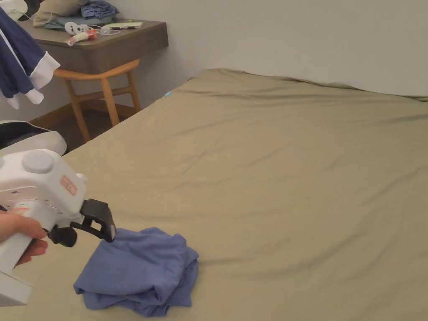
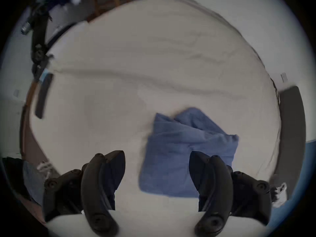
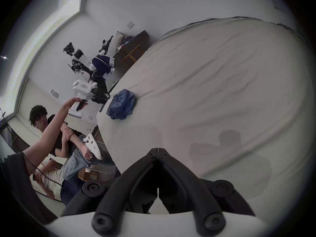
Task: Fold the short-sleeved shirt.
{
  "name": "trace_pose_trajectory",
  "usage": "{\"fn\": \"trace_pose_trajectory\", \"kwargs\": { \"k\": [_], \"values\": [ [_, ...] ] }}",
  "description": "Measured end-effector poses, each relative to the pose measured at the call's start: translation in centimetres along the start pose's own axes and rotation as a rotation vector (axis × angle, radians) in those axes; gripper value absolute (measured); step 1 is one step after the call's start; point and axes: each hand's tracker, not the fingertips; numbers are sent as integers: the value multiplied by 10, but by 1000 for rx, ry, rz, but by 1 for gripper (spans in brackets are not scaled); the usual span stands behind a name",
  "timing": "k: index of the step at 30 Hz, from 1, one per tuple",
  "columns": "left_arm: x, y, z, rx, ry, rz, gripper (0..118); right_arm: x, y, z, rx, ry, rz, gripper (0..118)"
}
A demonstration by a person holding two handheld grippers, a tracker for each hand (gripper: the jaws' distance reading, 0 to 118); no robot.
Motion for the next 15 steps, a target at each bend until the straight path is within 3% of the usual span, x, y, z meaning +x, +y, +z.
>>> {"fn": "trace_pose_trajectory", "kwargs": {
  "k": [4, 5, 7, 8, 11, 15],
  "values": [
    [37, -25, 83, 265, 243, -128, 84, 6, 6, 36, 71, -41, 22, 2],
    [51, -35, 105, 319, 239, -148, 68, 6, 9, 48, 97, -62, 32, 2],
    [84, -58, 150, 491, 80, -129, 0, 6, 15, 82, 166, -143, 70, 2],
    [96, -68, 168, 584, 2, -117, 0, 4, 20, 100, 210, -180, 100, 2],
    [172, -111, 206, 840, 46, -185, 0, -4, 29, 166, 374, -311, 158, 2],
    [267, -168, 221, 1030, 37, -341, 0, -17, 29, 245, 582, -510, 233, 2]
  ]
}}
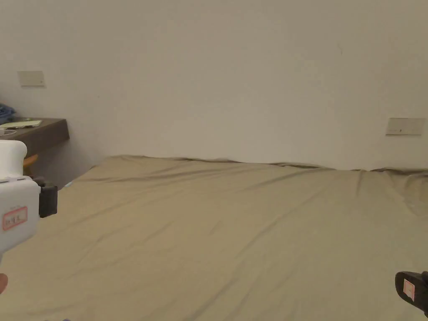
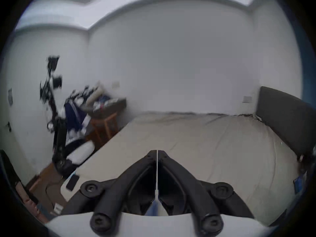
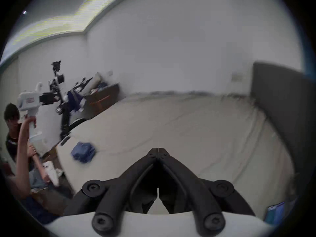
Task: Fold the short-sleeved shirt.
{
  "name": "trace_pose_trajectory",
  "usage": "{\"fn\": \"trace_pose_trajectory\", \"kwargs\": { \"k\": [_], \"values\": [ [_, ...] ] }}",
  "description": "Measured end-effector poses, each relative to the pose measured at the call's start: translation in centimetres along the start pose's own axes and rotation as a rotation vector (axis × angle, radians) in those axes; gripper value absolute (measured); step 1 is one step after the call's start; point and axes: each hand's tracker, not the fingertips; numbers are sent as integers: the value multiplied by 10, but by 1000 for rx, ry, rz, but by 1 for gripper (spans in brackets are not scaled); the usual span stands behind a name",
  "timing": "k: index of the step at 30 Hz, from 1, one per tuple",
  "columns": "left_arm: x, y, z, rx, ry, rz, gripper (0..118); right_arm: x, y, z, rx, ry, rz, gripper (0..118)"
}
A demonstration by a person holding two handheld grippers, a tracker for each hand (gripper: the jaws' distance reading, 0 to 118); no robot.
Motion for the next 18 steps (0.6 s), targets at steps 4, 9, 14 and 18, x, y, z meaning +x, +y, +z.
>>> {"fn": "trace_pose_trajectory", "kwargs": {
  "k": [4, 9, 14, 18],
  "values": [
    [85, -14, 34, 158, -36, -16, 0, 19, 20, 46, 156, -182, 82, 2],
    [132, -28, 50, 213, -101, 83, 0, 41, 16, 81, 278, -296, 107, 2],
    [141, -26, 56, 176, -122, 52, 0, 53, 8, 92, 321, -383, 101, 2],
    [146, -21, 70, 231, -80, 27, 0, 53, 4, 91, 330, -403, 104, 2]
  ]
}}
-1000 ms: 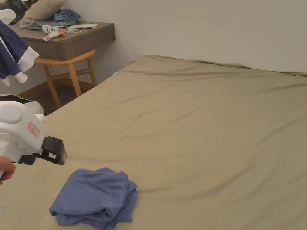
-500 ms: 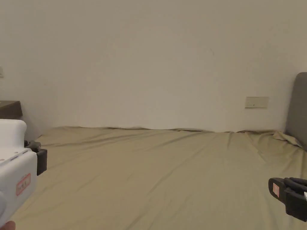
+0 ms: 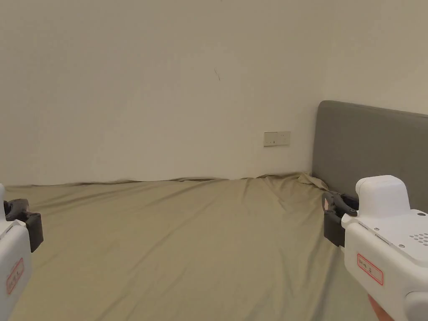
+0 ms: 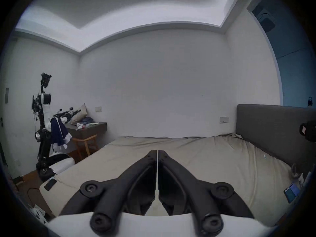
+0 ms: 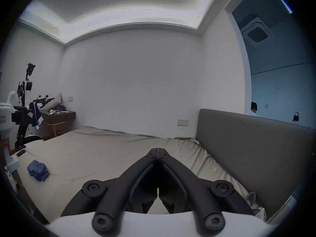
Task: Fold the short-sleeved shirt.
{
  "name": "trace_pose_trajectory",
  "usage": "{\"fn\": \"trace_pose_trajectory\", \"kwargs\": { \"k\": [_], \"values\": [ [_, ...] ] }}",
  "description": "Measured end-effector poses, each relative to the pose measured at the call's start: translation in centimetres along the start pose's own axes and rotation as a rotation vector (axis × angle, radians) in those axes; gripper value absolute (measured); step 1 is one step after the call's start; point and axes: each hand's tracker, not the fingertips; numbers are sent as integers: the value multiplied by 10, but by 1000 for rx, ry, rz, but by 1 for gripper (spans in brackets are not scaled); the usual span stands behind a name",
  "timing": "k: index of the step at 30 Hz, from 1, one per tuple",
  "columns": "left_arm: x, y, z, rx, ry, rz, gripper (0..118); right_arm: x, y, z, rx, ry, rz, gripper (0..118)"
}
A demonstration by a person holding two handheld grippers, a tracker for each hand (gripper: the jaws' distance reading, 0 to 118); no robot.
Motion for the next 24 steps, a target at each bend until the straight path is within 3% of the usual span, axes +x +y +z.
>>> {"fn": "trace_pose_trajectory", "kwargs": {
  "k": [3, 4, 5, 7, 8, 9, 10, 11, 13, 14, 19, 24],
  "values": [
    [3, 5, 5, 14, -6, -22, 1, -3, 0, -1, 8, -2, 6, 2],
    [3, 6, 5, 12, -8, -30, 11, -3, -1, -1, 12, -4, 8, 2],
    [3, 5, 5, 11, -7, -35, 31, -3, -1, -1, 16, 0, 8, 2],
    [4, 5, 6, -8, -22, -37, 93, -5, 0, -2, 21, 10, 0, 3],
    [2, 4, 5, -30, -45, -30, 96, -6, 0, -4, 20, 14, -2, 14],
    [2, 2, 5, -27, -50, -19, 96, -7, 0, -6, 18, 15, -1, 36],
    [1, 0, 5, -27, -43, -8, 96, -9, 2, -7, 12, 13, 6, 91],
    [2, -1, 4, -26, -42, -6, 98, -11, 1, -11, -7, 1, 25, 117],
    [2, -3, 2, -30, -34, -6, 114, -14, -3, -9, 69, -7, 71, 118],
    [2, -3, 0, -42, -27, -18, 117, -16, -6, -5, 44, -11, 54, 118],
    [2, -5, 4, -9, -85, -22, 118, -15, -10, -12, 43, -1, 45, 118],
    [-4, -4, 3, -20, -145, 111, 118, -8, -13, -22, -7, 116, -83, 118]
  ]
}}
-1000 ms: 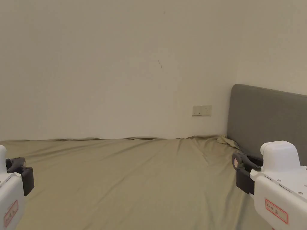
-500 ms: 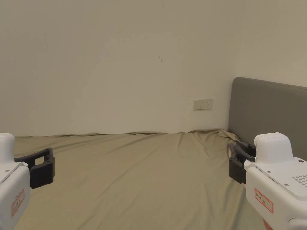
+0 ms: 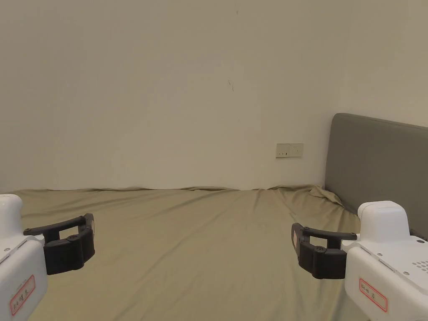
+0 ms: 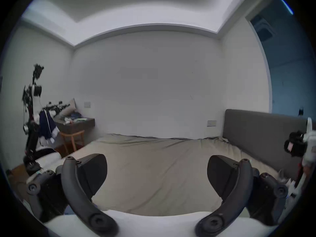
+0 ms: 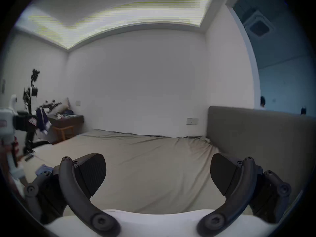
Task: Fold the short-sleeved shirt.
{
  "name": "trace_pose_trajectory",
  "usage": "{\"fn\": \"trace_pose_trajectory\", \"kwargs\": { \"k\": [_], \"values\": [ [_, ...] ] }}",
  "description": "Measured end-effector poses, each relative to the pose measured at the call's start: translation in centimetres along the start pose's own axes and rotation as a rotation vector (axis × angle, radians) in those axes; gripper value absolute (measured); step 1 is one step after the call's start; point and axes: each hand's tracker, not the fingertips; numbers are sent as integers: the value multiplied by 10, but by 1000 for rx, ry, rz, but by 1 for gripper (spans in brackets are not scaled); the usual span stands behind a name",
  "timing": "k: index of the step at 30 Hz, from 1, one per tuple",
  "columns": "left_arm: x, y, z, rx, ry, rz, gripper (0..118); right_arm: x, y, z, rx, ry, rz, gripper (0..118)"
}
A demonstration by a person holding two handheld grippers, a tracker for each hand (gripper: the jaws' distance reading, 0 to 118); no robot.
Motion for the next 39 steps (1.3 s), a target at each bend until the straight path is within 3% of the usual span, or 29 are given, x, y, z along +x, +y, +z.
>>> {"fn": "trace_pose_trajectory", "kwargs": {
  "k": [2, 3, 7, 11, 13, 15, 17, 20, 24, 27, 35, 39],
  "values": [
    [-3, 0, -3, -10, 0, 22, 118, 3, -2, 2, 10, 34, -64, 118],
    [-5, -2, -5, -8, 3, 23, 118, 3, -6, 4, 11, -11, -69, 118],
    [-1, -8, -6, -2, 108, -14, 118, -7, -8, 6, 75, -163, 62, 118],
    [13, -18, -9, 34, 281, -170, 118, -8, -7, 10, 96, -28, 21, 118],
    [15, -19, -8, 44, 273, -172, 118, -9, -4, 8, 52, 23, -38, 118],
    [12, -17, -5, 41, 237, -116, 118, -12, 1, 7, 26, -49, -82, 118],
    [7, -15, -3, 38, 196, -43, 118, -20, 9, 3, -54, -174, -60, 118],
    [2, -12, -2, 36, 205, -27, 118, -24, 13, 1, -93, -151, 48, 118],
    [0, -12, -1, 49, 249, -56, 118, -23, 10, 3, -17, -116, 5, 118],
    [-2, -10, 1, 51, 248, -48, 118, -24, 10, -1, -44, -183, -24, 118],
    [-5, -7, 1, 48, 243, -26, 118, -26, 19, 7, -7, -90, 7, 118],
    [-5, -7, 0, 39, 234, -19, 118, -20, 24, 10, -6, 16, -63, 118]
  ]
}}
